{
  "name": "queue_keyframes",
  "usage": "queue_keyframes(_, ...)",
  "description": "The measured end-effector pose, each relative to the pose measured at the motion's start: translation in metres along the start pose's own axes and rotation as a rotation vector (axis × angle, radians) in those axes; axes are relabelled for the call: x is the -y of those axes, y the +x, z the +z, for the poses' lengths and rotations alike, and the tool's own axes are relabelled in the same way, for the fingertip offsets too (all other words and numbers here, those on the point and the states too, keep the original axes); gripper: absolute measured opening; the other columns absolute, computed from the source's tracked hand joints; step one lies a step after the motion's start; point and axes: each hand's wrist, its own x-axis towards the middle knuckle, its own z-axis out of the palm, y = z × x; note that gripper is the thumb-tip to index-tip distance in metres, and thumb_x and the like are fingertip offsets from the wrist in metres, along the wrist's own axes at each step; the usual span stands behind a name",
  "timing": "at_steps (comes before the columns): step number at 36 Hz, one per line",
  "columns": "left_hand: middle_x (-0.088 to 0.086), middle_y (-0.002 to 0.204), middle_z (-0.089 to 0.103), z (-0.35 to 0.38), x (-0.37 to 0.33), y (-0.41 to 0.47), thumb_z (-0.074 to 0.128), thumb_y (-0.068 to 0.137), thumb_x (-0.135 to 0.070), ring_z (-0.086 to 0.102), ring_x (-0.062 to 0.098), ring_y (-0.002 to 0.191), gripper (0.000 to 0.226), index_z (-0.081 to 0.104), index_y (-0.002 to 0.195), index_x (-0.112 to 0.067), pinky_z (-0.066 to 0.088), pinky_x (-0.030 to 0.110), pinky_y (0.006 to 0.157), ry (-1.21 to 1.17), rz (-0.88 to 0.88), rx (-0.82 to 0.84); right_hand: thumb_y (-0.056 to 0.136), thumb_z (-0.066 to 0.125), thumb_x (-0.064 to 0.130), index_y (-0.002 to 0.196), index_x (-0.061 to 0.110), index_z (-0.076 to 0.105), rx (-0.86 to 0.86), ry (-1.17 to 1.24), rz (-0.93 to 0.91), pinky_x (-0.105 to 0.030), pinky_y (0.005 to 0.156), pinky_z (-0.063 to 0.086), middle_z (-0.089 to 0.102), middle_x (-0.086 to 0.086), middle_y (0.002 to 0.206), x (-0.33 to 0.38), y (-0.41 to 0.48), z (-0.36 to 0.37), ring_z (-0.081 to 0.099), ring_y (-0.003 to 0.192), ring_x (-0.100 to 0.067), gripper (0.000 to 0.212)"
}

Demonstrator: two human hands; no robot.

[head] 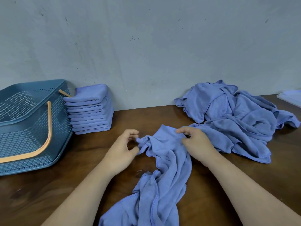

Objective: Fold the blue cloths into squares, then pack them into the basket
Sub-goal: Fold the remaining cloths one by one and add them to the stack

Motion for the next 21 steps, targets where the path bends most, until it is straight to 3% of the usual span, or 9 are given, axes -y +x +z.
queue_keyframes(2, -0.018, 0.145, 0.050, 0.003, -0.003, -0.002, 0.057, 0.091, -0.024, 0.046, 0.000, 0.134, 0.058, 0.050, 0.143, -0.049, 0.039, 0.031, 0.113, 0.090, -0.020, 0.087, 0.096, 0.053, 0.003, 0.128, 0.033, 0.068, -0.018, -0.213, -0.046, -0.024, 0.057, 0.047, 0.066, 0.018, 0.105, 0.001, -0.001, -0.002, 0.059, 0.065, -0.003, 0.047)
queue_keyframes(4, -0.026, 0.140, 0.054, 0.004, -0.004, -0.002, 0.049, 0.085, -0.033, 0.044, 0.003, 0.135, 0.055, 0.054, 0.136, -0.052, 0.038, 0.035, 0.114, 0.143, 0.003, 0.088, 0.096, 0.055, 0.007, 0.131, 0.033, 0.068, -0.051, -0.381, -0.083, -0.023, 0.053, 0.037, 0.054, 0.022, 0.081, 0.005, -0.004, -0.004, 0.050, 0.063, 0.000, 0.045)
queue_keyframes(9, -0.025, 0.120, 0.066, 0.006, -0.001, 0.002, 0.063, 0.101, -0.034, 0.052, -0.004, 0.119, 0.013, 0.072, 0.108, -0.040, 0.040, 0.025, 0.103, 0.066, 0.011, -0.007, 0.094, 0.059, 0.014, 0.120, 0.030, 0.072, -0.106, -0.391, -0.128, -0.028, 0.055, 0.042, 0.055, 0.022, 0.077, 0.004, -0.004, 0.000, 0.052, 0.066, 0.000, 0.033)
queue_keyframes(12, -0.020, 0.113, 0.071, 0.009, 0.001, 0.005, 0.069, 0.100, -0.036, 0.060, 0.002, 0.114, 0.008, 0.076, 0.098, -0.031, 0.044, 0.029, 0.100, 0.021, 0.045, -0.010, 0.097, 0.061, 0.020, 0.110, 0.033, 0.073, -0.126, -0.300, -0.188, -0.017, 0.061, 0.040, 0.061, 0.021, 0.086, 0.002, -0.001, 0.004, 0.059, 0.076, -0.004, 0.021)
queue_keyframes(14, -0.004, 0.096, 0.073, 0.007, 0.003, 0.006, 0.066, 0.103, -0.034, 0.066, 0.014, 0.093, 0.019, 0.071, 0.091, -0.021, 0.047, 0.039, 0.089, -0.088, 0.034, -0.033, 0.099, 0.062, 0.015, 0.113, 0.030, 0.073, -0.104, -0.266, -0.232, -0.013, 0.068, 0.043, 0.061, 0.017, 0.097, -0.002, 0.001, 0.007, 0.059, 0.084, -0.001, 0.023)
queue_keyframes(16, 0.011, 0.085, 0.065, 0.002, 0.003, 0.006, 0.061, 0.105, -0.036, 0.058, 0.018, 0.080, 0.025, 0.065, 0.087, -0.018, 0.042, 0.040, 0.080, -0.276, 0.006, -0.133, 0.098, 0.062, 0.005, 0.121, 0.027, 0.072, -0.101, -0.257, -0.260, -0.010, 0.075, 0.043, 0.057, 0.011, 0.101, -0.006, 0.004, 0.008, 0.056, 0.086, -0.002, 0.033)
queue_keyframes(21, -0.002, 0.080, 0.065, -0.009, 0.014, 0.016, 0.065, 0.104, -0.028, 0.058, 0.019, 0.082, 0.020, 0.068, 0.085, -0.024, 0.047, 0.040, 0.074, -0.572, -0.180, -0.404, 0.103, 0.057, 0.004, 0.139, 0.020, 0.065, -0.156, -0.271, -0.220, -0.006, 0.083, 0.038, 0.054, 0.008, 0.124, -0.007, 0.010, 0.004, 0.053, 0.099, -0.004, 0.040)
